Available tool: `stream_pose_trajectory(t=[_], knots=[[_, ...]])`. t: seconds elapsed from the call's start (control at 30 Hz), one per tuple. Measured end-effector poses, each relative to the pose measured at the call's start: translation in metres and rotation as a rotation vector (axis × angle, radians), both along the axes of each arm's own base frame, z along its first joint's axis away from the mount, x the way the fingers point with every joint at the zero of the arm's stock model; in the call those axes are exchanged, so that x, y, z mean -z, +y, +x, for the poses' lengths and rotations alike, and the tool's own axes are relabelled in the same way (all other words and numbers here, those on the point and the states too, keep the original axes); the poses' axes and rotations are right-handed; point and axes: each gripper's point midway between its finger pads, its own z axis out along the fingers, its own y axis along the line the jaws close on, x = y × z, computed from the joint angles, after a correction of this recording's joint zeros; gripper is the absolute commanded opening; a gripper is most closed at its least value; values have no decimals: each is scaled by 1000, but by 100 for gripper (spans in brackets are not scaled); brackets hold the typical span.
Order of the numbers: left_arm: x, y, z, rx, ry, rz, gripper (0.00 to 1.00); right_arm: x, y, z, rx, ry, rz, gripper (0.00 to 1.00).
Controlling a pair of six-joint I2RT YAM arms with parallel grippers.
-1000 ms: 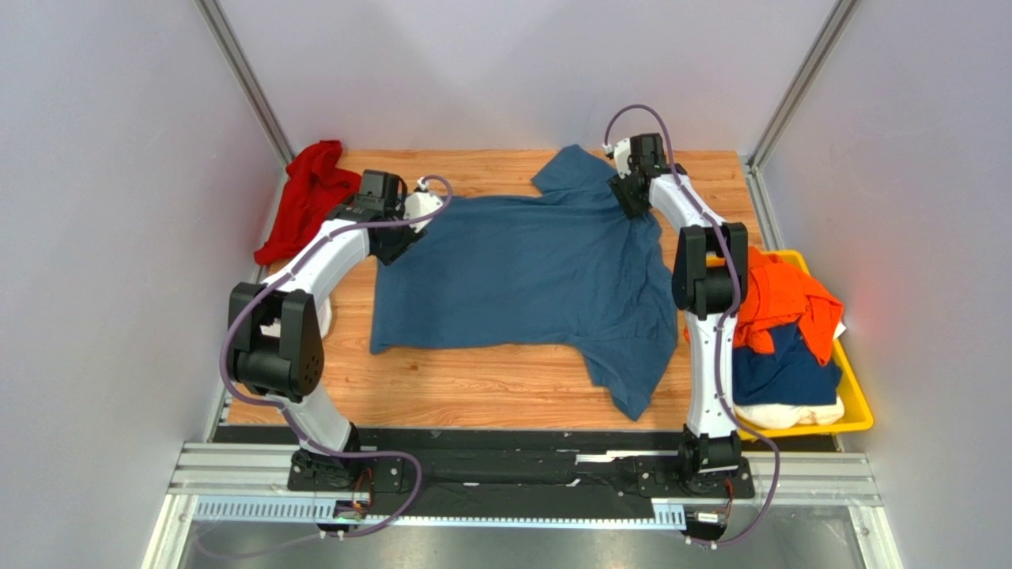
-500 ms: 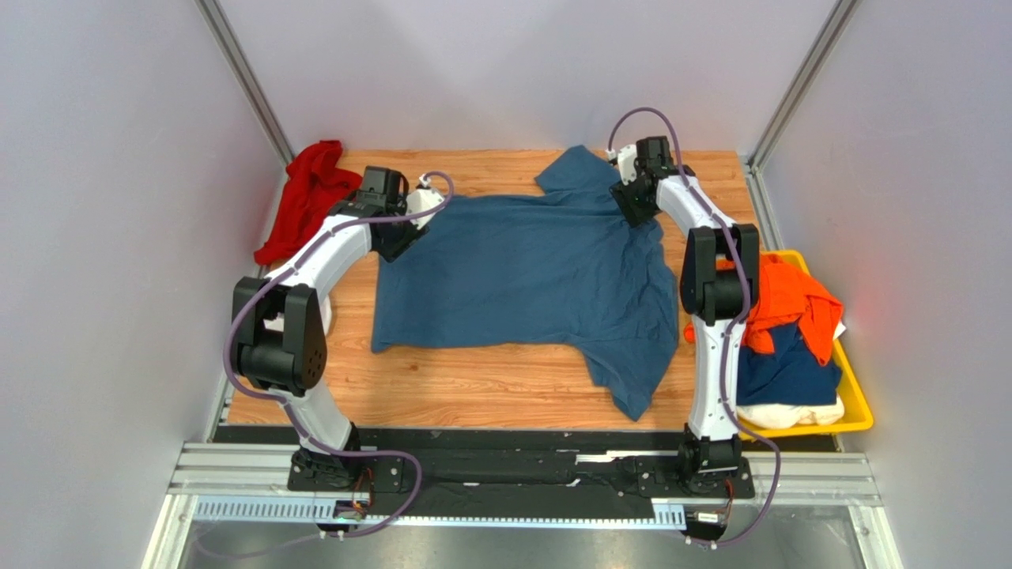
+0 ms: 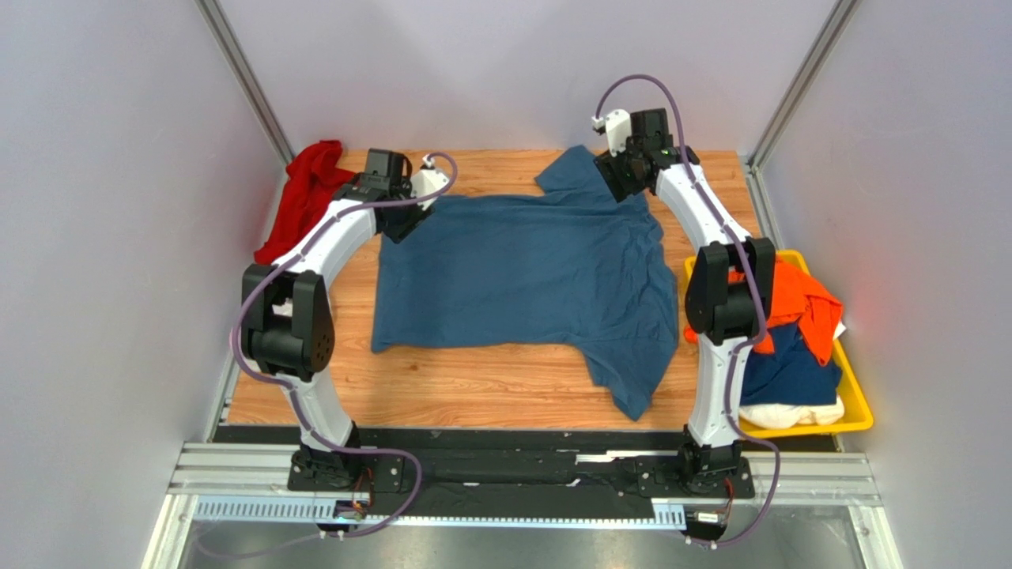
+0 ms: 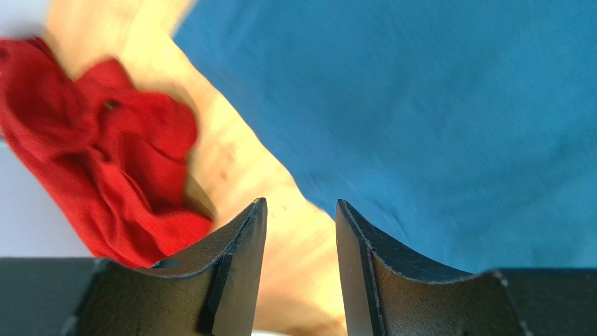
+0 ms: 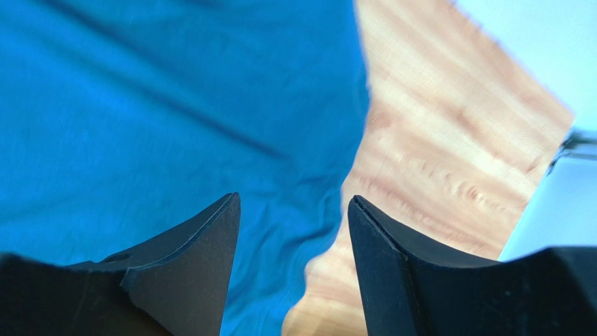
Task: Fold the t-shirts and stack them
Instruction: Flatten out the tshirt
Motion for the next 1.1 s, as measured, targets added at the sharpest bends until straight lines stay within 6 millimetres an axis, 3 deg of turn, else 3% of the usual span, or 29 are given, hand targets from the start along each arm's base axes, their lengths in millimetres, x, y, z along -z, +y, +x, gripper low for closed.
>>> stream_pose_trajectory(t=[0.07,0.2,0.43,0.6,0.77,1.1], knots=[[-4,-3,14,-4,-20,-7,50,-6,1,15,3,-32,5,63],[-10,-6,33,-10,-54,-14,50,2,5,51,6,-88,13,62],[-7,-1,40,-32,-80,10,50,69,10,85,4,-70,8,62],[-3,3,39,-46,-79,26,49,106,11,94,-11,-42,-9,61],[2,4,37,-48,-72,35,49,97,8,103,-32,-89,-29,62],[1,5,36,-51,-77,68,49,102,-10,120,-36,-141,-137,63]])
